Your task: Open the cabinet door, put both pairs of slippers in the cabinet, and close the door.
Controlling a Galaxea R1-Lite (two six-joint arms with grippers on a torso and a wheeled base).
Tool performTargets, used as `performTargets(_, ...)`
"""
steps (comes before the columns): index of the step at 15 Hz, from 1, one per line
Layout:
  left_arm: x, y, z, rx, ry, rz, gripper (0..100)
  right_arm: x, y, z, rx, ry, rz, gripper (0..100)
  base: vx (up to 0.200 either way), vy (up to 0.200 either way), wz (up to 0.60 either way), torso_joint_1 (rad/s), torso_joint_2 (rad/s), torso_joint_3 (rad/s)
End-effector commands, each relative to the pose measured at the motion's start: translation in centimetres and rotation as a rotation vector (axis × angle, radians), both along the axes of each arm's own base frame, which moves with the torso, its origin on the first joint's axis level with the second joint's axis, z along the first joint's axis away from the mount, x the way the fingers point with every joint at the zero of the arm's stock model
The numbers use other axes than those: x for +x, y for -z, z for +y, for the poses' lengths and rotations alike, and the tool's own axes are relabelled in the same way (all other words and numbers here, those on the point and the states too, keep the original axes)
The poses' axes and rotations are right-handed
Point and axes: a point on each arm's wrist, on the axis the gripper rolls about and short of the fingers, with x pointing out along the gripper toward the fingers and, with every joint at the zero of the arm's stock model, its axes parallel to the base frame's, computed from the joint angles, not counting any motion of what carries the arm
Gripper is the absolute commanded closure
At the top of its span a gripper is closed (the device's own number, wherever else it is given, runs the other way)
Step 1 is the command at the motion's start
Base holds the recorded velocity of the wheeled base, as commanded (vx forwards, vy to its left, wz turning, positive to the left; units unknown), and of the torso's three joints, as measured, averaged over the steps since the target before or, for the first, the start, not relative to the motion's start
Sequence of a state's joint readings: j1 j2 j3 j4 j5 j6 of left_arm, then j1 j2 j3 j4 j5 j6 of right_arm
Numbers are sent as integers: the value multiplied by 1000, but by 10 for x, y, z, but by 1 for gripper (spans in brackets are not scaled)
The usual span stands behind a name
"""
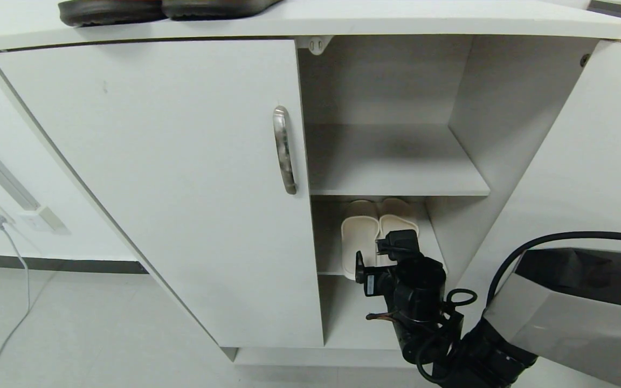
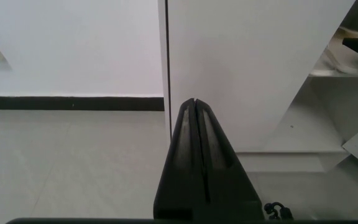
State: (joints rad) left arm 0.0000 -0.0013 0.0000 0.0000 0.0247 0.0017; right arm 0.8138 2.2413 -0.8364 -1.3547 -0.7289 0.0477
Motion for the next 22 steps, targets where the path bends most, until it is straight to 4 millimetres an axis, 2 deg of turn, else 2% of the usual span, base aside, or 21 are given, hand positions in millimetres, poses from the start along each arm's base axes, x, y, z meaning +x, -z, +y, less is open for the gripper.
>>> performTargets(1,0,0,0,-2,0,1,100,-1,1,1,-2,-4,1,0,-200,0,0,12,7,-2)
performTargets(4,0,0,0,-2,0,1,100,-1,1,1,-3,-4,2,0,-200,0,0,-2,4,7)
performTargets(22,0,0,0,4,0,1,100,-1,2,-2,-8,2,4,0,0,0,0,0,1,14)
